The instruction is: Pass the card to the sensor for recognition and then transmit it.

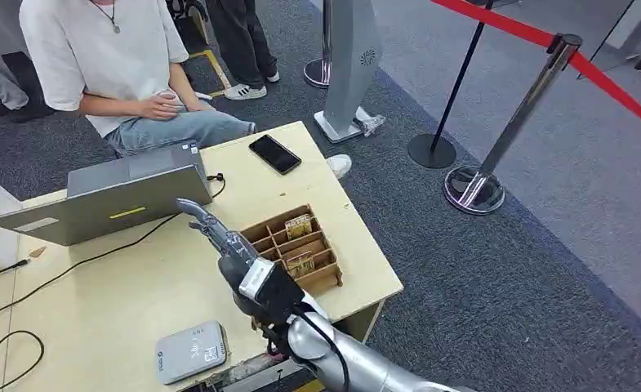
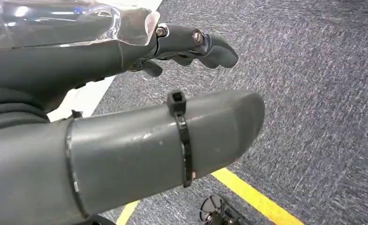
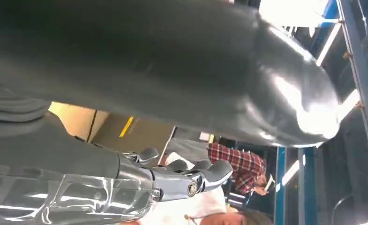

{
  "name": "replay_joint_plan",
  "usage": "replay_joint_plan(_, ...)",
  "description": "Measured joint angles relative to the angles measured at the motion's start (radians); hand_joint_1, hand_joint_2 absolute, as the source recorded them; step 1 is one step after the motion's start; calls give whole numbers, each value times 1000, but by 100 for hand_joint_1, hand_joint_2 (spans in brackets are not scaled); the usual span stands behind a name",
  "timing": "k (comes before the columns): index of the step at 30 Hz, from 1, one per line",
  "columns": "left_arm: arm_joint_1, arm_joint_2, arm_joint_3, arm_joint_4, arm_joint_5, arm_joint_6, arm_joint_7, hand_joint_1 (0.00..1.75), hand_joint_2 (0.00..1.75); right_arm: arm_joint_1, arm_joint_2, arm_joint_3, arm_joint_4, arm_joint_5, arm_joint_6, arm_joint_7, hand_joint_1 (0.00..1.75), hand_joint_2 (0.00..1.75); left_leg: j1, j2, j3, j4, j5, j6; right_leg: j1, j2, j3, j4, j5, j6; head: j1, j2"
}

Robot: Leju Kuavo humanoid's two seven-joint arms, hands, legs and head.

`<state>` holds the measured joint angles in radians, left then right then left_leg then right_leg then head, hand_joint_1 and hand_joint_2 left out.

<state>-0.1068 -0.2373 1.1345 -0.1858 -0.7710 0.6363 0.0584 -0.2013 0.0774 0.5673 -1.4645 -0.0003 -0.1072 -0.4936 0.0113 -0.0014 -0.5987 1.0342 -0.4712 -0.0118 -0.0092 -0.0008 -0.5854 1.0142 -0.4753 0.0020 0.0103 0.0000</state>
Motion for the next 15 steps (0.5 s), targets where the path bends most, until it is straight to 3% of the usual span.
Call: replay_joint_plan(15, 0, 0, 0, 0, -1, 2, 23, 0, 0, 47, -16, -1, -27, 0, 33, -30, 0, 0, 0, 0, 0, 0, 0, 0, 0, 0, 0, 0, 0, 0, 0, 0)
